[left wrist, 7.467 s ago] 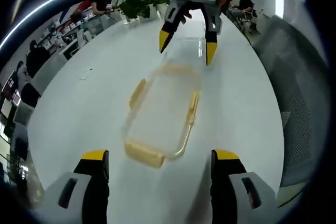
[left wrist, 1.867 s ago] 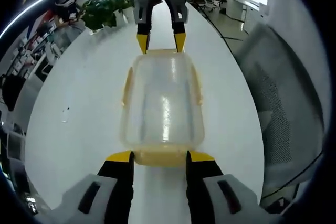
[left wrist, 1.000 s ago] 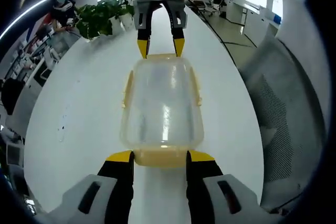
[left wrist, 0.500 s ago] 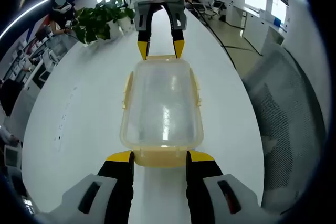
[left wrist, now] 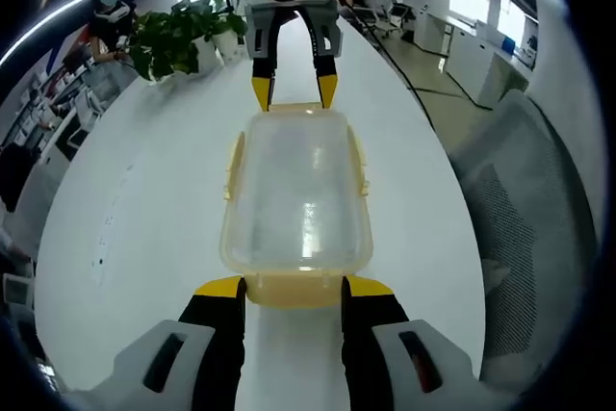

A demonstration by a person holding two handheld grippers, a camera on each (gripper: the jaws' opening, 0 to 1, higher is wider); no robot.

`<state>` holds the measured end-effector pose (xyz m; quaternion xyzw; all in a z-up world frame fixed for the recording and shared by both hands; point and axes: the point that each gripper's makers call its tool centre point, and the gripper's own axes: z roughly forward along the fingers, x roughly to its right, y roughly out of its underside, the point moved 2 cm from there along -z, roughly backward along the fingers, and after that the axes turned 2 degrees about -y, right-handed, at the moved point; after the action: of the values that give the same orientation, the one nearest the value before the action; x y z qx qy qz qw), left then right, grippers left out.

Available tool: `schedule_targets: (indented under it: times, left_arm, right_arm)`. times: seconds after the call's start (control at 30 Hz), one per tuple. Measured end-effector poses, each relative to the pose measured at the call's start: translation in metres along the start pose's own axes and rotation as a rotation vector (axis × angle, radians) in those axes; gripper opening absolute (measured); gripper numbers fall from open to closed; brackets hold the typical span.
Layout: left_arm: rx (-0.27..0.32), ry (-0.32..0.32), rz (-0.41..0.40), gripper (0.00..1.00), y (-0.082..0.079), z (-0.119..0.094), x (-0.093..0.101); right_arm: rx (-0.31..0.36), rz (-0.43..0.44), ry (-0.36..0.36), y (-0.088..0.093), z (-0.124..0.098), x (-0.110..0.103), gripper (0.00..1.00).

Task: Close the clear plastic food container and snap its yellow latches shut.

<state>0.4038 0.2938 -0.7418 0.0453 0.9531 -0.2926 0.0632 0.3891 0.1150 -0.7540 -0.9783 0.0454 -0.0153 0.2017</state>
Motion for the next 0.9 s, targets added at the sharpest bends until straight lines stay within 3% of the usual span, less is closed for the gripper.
schedule_targets:
  times: [0.43, 0.9]
  left_arm:
    - [0.005, 0.013, 0.009, 0.38, -0.008, 0.011, -0.001]
    - [0.001, 0.013, -0.003, 0.38, -0.004, 0.019, -0.001]
  right_arm:
    - [-0.007, 0.016, -0.014, 0.013, 0.000, 0.001, 0.38]
    - [-0.013, 0.015, -0.029, 0.017, 0.006, 0.004, 0.38]
